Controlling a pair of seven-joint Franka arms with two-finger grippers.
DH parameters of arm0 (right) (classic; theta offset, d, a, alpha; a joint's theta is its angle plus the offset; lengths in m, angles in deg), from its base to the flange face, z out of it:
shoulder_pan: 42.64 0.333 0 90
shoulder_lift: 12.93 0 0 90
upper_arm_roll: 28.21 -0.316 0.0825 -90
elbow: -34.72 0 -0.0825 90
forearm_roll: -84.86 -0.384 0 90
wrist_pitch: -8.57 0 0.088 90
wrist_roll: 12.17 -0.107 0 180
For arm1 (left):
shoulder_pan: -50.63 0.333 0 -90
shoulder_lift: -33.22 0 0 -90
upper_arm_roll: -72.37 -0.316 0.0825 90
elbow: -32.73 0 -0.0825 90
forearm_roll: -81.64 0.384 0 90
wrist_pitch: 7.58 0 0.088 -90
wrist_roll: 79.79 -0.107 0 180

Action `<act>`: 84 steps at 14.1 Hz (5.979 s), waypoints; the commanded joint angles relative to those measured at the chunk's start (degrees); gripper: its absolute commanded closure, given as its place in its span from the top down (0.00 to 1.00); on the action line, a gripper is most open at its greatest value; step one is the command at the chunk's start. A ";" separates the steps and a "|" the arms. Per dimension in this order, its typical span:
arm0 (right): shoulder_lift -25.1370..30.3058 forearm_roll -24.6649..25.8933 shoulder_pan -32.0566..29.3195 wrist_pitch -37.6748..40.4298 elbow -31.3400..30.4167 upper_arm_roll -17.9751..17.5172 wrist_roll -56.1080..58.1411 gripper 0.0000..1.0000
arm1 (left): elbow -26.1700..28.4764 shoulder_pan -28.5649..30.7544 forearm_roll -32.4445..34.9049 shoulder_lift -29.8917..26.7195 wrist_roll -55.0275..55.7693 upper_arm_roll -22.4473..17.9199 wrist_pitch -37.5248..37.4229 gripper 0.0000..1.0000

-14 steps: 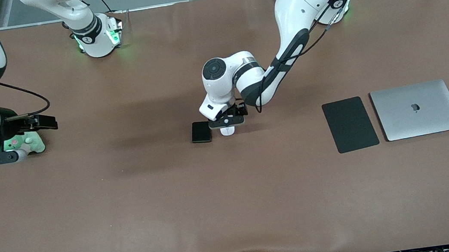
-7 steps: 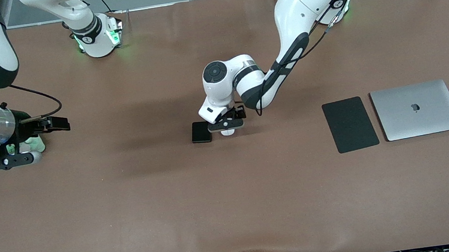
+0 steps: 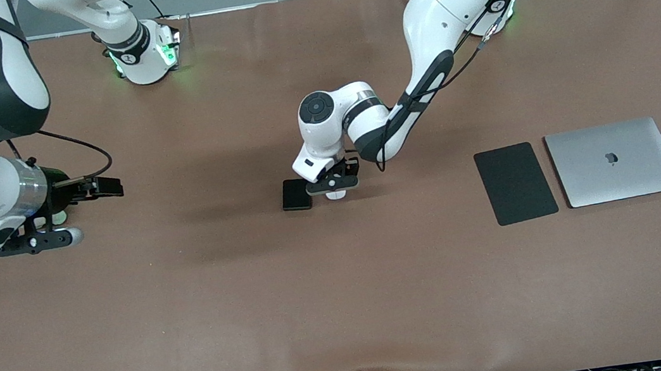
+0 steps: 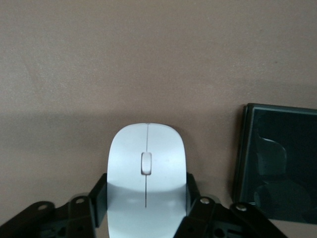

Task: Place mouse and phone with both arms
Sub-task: 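Grasp the mouse with the left gripper while the right gripper reaches the phone, then set the mouse on the pad while the right gripper grasps the phone, then raise the left gripper away while the right gripper lifts the phone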

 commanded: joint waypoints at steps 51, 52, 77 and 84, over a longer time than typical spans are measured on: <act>-25.98 -5.13 29.30 -41.62 -7.88 0.25 -32.37 1.00 | 27.30 75.42 20.32 -12.54 -30.34 31.01 -3.90 1.00; -26.33 -5.13 29.65 -41.88 -7.88 0.25 -33.07 1.00 | 26.16 75.95 18.83 -12.81 -30.86 32.07 -5.48 1.00; -22.21 -5.13 24.13 -34.69 -7.26 0.60 -34.76 0.00 | -2.50 47.54 -29.95 -40.39 -62.69 -3.11 -44.42 1.00; -13.08 -4.51 14.65 -32.13 -15.86 0.60 -26.25 0.00 | -1.89 21.29 -35.06 -47.88 -63.04 -27.69 -49.26 1.00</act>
